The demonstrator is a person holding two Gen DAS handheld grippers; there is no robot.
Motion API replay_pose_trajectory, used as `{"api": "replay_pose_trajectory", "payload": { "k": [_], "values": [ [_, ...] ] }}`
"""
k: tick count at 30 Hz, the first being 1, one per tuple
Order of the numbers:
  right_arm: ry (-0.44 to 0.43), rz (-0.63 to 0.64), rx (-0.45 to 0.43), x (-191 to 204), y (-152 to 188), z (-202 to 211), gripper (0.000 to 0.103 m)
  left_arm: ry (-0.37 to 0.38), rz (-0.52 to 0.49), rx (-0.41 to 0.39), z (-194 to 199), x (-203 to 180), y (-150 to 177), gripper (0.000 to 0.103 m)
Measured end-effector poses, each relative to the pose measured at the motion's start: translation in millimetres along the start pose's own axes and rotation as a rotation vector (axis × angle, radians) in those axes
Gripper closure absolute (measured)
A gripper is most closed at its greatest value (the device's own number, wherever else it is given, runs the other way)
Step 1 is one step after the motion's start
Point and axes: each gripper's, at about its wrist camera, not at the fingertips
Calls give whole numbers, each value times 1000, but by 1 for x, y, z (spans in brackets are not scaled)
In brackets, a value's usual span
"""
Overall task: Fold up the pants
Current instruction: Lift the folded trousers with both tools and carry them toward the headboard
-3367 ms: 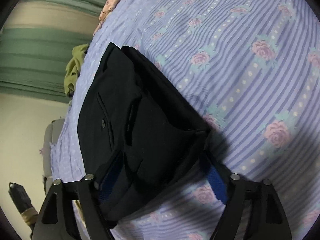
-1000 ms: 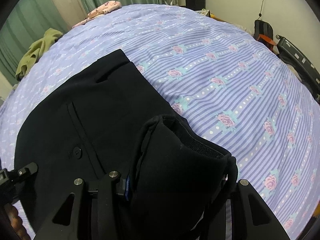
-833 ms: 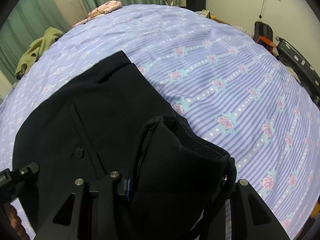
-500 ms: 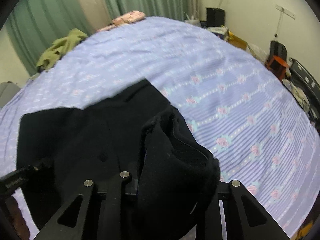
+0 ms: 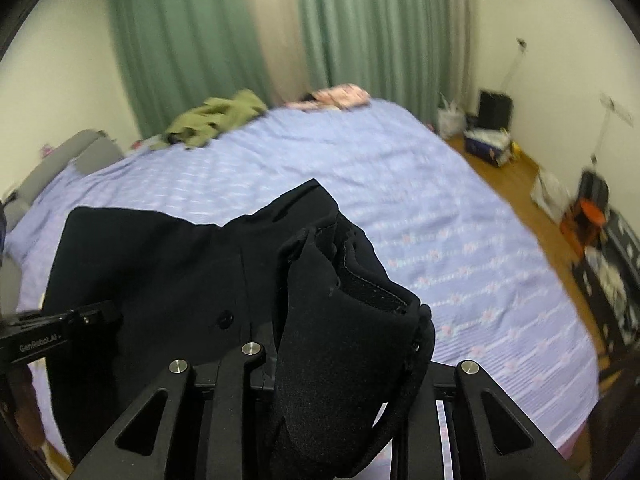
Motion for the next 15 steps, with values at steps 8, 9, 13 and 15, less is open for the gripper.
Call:
{"api": "replay_pose_trajectory", "payload": {
  "k": [8, 9, 13, 15],
  "values": [
    [-130, 82, -61, 26, -2, 84, 77, -99, 53, -116, 98, -13, 25, 87],
    [-147, 84, -64, 31, -1, 91, 77, -110, 59, -128, 110, -10, 30, 87],
    [-216, 98, -68, 56, 7, 113, 76, -159, 77, -164, 151, 6, 49, 87],
    [-237, 113, -65, 71, 12, 122, 77, -166, 85, -176, 168, 23, 60, 87]
  ]
}}
Point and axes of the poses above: each gripper's, at about its wrist camera, not at the fingertips, and z roughly against the way its jaws point, x to its left, y to its underside, and after that the axes turned 3 degrees about -x, right-handed
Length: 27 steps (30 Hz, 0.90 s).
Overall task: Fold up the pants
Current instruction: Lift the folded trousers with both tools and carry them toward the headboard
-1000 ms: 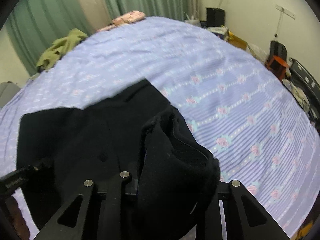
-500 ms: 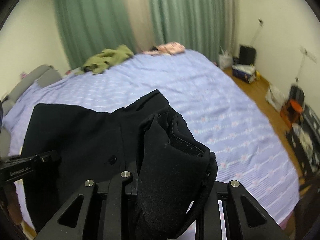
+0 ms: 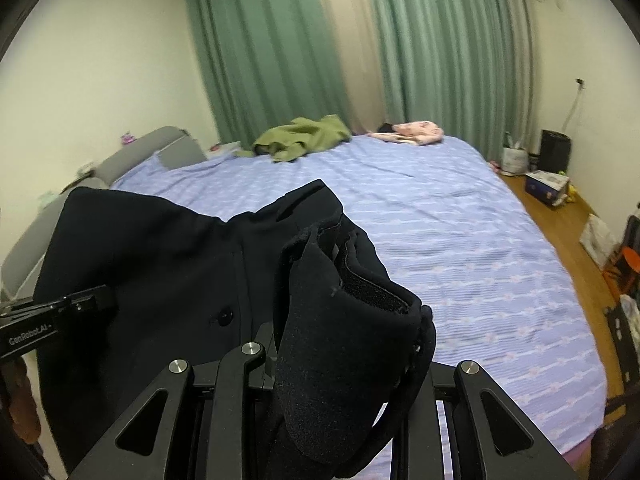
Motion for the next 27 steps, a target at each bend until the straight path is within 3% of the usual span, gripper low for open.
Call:
{"api": "replay_pose_trajectory", "payload": {
  "k": [8, 17, 27],
  "values": [
    [-40, 57, 1, 100, 15, 4, 76, -6, 12, -15, 28, 95, 17, 87],
    [19, 13, -27, 238, 31, 2, 77, 29, -71, -20, 69, 237, 13, 87],
    [6, 25, -23, 325, 28, -2, 76, 11, -52, -34, 90, 309, 7, 87]
  ]
}}
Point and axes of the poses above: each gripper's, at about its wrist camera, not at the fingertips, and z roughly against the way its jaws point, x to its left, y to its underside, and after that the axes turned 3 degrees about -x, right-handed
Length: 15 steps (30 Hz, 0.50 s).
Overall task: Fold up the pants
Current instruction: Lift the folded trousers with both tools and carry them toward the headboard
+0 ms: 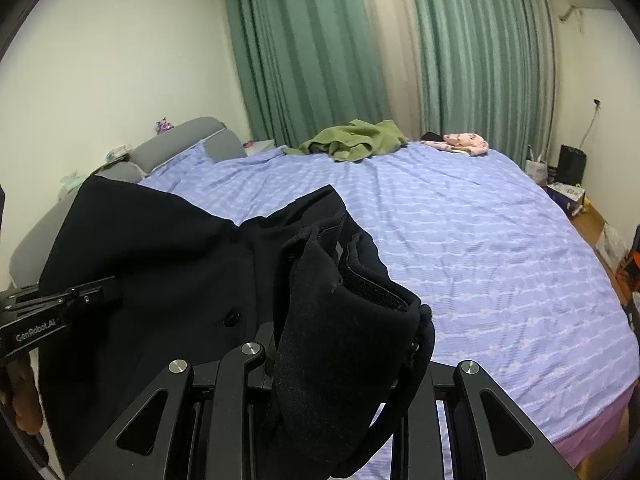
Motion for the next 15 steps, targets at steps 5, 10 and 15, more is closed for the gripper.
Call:
{"api": "replay_pose_trajectory", "payload": {
  "k": [5, 10, 15],
  "values": [
    [-22, 13, -3, 13, -7, -13, 76, -20, 26, -5, 1, 13, -5, 87],
    [-50, 24, 9, 23, -13, -26, 76, -34, 44, -9, -5, 30, -8, 87],
    [-45, 41, 16, 41, -18, -39, 76, -20, 50, -14, -12, 58, -10, 87]
  ]
}}
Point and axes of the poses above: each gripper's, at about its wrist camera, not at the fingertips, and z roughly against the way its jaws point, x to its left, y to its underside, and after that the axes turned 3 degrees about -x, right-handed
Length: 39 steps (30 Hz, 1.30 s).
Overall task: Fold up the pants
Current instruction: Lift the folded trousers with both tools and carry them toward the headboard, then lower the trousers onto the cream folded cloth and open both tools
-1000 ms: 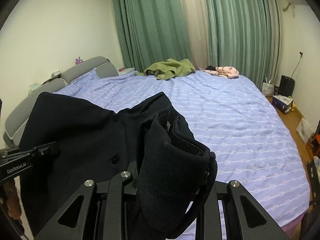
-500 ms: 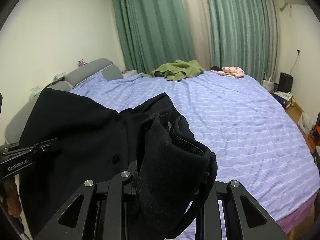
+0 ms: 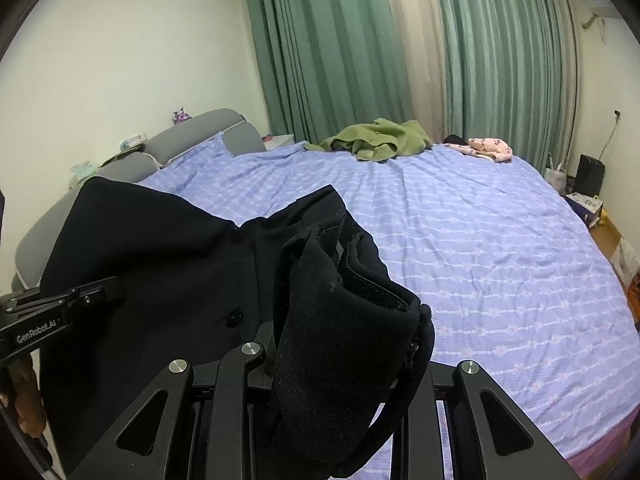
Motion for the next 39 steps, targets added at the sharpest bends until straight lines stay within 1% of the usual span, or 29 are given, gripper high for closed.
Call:
{"api": "replay_pose_trajectory", "payload": {
  "k": [3, 6, 9, 12, 14, 19, 22, 25, 29, 34, 39],
  "values": [
    [15, 6, 2, 18, -5, -10, 76, 19, -5, -2, -6, 21, -3, 87],
    [41, -9, 1, 40, -6, -24, 76, 52, -34, 3, -16, 50, -9, 87],
    [84, -50, 11, 65, -6, -40, 76, 90, -70, 33, -27, 85, -21, 87],
    [105, -83, 29, 94, -5, -58, 76, 93, -120, 48, -39, 111, -28, 87],
    [117, -114, 38, 110, -4, -70, 76, 102, -134, 71, -48, 131, -32, 87],
    [140, -154, 65, 141, 2, -103, 76, 121, -192, 105, -78, 176, -39, 87],
    [147, -170, 103, 158, 1, -133, 76, 134, -204, 143, -104, 202, -45, 87],
    [155, -145, 142, 174, -2, -164, 76, 145, -223, 173, -137, 226, -51, 87],
    [169, -126, 183, 187, -5, -208, 76, 171, -217, 205, -184, 254, -57, 87],
    [194, -116, 223, 191, -5, -267, 76, 204, -226, 250, -248, 275, -66, 87],
    [216, -120, 275, 189, 0, -320, 76, 222, -253, 295, -300, 283, -73, 87]
  ]
}}
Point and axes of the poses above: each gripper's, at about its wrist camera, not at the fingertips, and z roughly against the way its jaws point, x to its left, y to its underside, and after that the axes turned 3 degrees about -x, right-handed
